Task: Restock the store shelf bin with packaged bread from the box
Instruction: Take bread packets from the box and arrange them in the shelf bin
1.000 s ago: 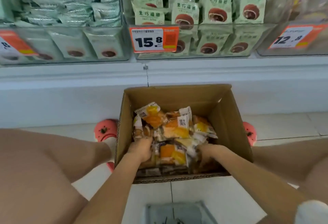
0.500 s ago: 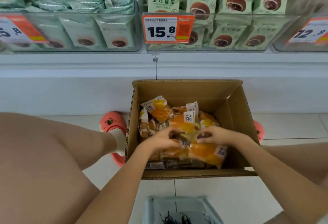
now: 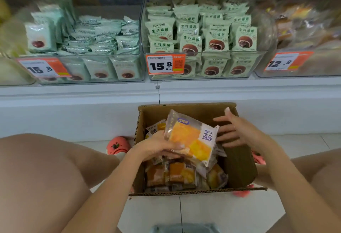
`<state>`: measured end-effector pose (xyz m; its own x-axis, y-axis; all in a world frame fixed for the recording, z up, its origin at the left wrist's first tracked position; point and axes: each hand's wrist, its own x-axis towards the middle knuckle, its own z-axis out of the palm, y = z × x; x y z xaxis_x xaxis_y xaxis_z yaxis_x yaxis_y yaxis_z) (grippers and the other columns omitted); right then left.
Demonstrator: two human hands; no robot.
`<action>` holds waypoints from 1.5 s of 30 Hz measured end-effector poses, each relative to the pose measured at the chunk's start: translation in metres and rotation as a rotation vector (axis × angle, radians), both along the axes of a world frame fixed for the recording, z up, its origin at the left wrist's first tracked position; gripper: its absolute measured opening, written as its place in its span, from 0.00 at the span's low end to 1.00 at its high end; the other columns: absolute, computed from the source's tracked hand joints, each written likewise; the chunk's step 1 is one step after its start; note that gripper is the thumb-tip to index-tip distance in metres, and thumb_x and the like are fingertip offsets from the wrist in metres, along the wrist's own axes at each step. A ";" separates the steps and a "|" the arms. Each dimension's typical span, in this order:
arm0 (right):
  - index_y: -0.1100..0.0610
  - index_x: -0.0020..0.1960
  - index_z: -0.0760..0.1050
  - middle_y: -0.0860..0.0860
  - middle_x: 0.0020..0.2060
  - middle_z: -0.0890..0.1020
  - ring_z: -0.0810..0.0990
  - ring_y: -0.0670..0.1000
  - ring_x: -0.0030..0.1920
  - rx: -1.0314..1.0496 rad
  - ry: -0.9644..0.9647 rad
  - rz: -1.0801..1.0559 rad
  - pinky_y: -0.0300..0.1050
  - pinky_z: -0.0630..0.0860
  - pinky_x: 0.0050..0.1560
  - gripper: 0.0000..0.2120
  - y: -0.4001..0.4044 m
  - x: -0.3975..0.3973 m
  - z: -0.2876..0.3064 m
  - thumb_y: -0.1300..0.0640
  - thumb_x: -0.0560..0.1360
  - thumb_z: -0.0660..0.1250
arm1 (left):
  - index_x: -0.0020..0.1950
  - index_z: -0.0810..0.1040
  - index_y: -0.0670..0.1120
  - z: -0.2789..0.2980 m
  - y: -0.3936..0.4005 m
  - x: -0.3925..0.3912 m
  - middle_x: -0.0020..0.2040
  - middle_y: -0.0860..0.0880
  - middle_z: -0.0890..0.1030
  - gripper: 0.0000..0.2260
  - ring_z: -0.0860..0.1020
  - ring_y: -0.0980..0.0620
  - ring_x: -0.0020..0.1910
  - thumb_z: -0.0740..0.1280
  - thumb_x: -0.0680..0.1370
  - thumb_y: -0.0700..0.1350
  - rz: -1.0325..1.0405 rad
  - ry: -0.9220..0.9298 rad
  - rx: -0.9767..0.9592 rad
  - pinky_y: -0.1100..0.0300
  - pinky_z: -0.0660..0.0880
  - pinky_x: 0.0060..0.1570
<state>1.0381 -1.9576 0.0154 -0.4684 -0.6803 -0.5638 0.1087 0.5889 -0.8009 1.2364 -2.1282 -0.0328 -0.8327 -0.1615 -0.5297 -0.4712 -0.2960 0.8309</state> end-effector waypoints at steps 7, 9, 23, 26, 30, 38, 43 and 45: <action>0.57 0.60 0.74 0.56 0.49 0.85 0.84 0.57 0.48 -0.280 -0.182 0.015 0.52 0.82 0.43 0.18 -0.020 0.043 0.040 0.55 0.71 0.69 | 0.56 0.78 0.44 0.079 -0.017 0.011 0.49 0.47 0.84 0.17 0.83 0.49 0.48 0.74 0.69 0.35 0.139 0.138 -0.265 0.57 0.81 0.46; 0.58 0.58 0.75 0.55 0.47 0.85 0.85 0.56 0.46 -0.332 -0.133 0.000 0.52 0.82 0.43 0.13 -0.033 0.046 0.063 0.60 0.74 0.68 | 0.53 0.78 0.45 0.114 -0.024 0.016 0.46 0.48 0.85 0.15 0.83 0.48 0.47 0.74 0.70 0.34 0.139 0.182 -0.375 0.57 0.81 0.45; 0.56 0.50 0.77 0.52 0.42 0.86 0.85 0.50 0.36 -0.855 0.355 -0.056 0.49 0.83 0.37 0.06 -0.098 -0.042 0.361 0.60 0.74 0.66 | 0.55 0.78 0.44 0.348 -0.112 -0.040 0.56 0.49 0.77 0.12 0.73 0.52 0.56 0.59 0.80 0.50 0.782 0.561 -1.715 0.59 0.68 0.54; 0.57 0.48 0.75 0.52 0.35 0.85 0.84 0.49 0.32 -0.838 0.422 -0.114 0.46 0.82 0.34 0.02 -0.123 -0.076 0.411 0.61 0.75 0.66 | 0.54 0.79 0.40 0.374 -0.128 -0.087 0.57 0.43 0.79 0.15 0.76 0.45 0.57 0.58 0.78 0.47 0.732 0.707 -2.072 0.53 0.71 0.55; 0.59 0.51 0.74 0.56 0.40 0.82 0.82 0.46 0.26 -0.738 0.537 -0.176 0.42 0.80 0.27 0.06 -0.173 -0.117 0.435 0.63 0.75 0.67 | 0.45 0.82 0.41 0.368 -0.142 -0.157 0.49 0.44 0.83 0.13 0.80 0.44 0.49 0.59 0.76 0.45 0.650 0.773 -2.287 0.53 0.72 0.50; 0.60 0.60 0.74 0.57 0.49 0.79 0.80 0.54 0.45 -0.578 0.771 -0.178 0.55 0.81 0.46 0.16 -0.295 -0.174 0.430 0.59 0.73 0.71 | 0.35 0.80 0.44 0.340 -0.154 -0.190 0.31 0.48 0.79 0.20 0.74 0.47 0.31 0.54 0.79 0.46 0.899 0.790 -2.296 0.55 0.72 0.46; 0.62 0.63 0.70 0.55 0.58 0.78 0.80 0.55 0.52 -0.476 0.805 -0.221 0.48 0.82 0.45 0.21 -0.351 -0.206 0.413 0.59 0.74 0.71 | 0.36 0.80 0.45 0.336 -0.159 -0.190 0.33 0.49 0.80 0.12 0.74 0.49 0.33 0.61 0.76 0.45 0.887 0.888 -2.262 0.57 0.70 0.47; 0.61 0.68 0.68 0.58 0.63 0.76 0.77 0.57 0.59 -0.484 0.824 -0.258 0.54 0.77 0.58 0.27 -0.365 -0.216 0.409 0.57 0.73 0.72 | 0.35 0.79 0.45 0.337 -0.158 -0.190 0.33 0.49 0.79 0.12 0.74 0.49 0.33 0.61 0.75 0.45 0.897 0.911 -2.255 0.57 0.70 0.47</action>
